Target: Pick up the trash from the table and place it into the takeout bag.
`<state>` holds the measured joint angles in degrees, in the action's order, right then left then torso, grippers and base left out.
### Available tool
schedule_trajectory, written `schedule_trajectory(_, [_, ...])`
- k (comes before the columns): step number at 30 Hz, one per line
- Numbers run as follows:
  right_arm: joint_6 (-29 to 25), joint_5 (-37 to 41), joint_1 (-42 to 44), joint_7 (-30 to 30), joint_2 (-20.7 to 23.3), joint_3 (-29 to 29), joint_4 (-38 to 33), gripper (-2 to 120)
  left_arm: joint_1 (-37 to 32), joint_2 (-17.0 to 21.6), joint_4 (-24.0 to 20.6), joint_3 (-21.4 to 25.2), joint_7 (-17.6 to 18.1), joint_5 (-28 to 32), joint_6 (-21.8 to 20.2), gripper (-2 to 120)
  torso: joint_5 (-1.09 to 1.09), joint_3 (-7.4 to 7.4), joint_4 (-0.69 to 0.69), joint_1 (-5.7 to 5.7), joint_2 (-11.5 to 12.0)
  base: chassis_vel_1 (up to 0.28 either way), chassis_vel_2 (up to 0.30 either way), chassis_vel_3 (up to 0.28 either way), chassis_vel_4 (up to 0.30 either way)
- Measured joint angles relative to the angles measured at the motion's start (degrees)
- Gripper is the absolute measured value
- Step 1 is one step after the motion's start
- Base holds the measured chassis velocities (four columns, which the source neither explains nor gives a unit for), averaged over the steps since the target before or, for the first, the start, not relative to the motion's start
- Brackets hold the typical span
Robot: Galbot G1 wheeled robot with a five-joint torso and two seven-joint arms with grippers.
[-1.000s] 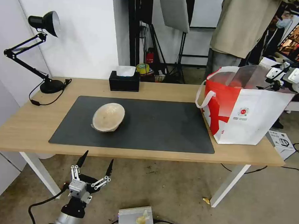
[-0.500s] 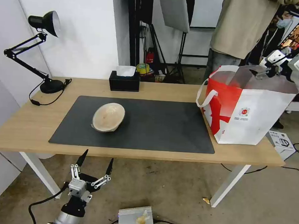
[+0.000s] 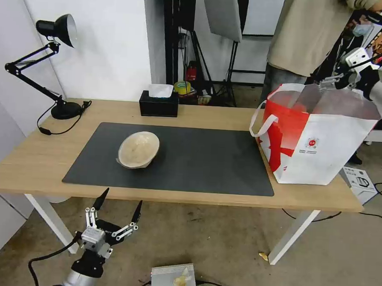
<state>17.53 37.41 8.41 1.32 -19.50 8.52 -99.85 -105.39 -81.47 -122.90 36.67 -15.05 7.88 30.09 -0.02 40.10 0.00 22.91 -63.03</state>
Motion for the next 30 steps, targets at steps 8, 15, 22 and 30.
schedule_trajectory(8, [-3.83, 3.16, 10.7, -15.28, -3.27, -5.71, -7.78, 100, -0.82, -1.89, -2.32, 0.43, 0.21, 0.08, -0.09, 100, 0.02, 0.0, 0.01, 0.0, 0.0, 0.0, 0.0, 0.0, 0.0])
schedule_trajectory(15, [-12.27, 2.56, 18.92, -19.03, -6.48, -10.1, -9.45, 100, -0.81, -2.18, -4.74, 2.54, 1.6, 1.79, -0.17, 100, 0.02, 0.0, -0.02, 0.0, 0.0, 0.0, 0.0, 0.0, 0.0])
schedule_trajectory(22, [-19.38, -1.22, 29.7, -20.25, -10.74, -12.85, -12.41, 100, -1.73, -2.47, -7.06, 5.36, 1.81, 3.0, -0.77, 100, 0.02, 0.0, 0.0, 0.0, 0.01, 0.0, 0.0, 0.0, 0.0])
schedule_trajectory(30, [-22.64, -5.54, 37.56, -21.42, -13.12, -13.73, -14.45, 100, -1.92, -1.42, -7.69, 6.01, 1.81, 3.49, -1.14, 100, 0.01, 0.01, 0.0, 0.0, 0.01, 0.0, 0.0, 0.0, 0.0])
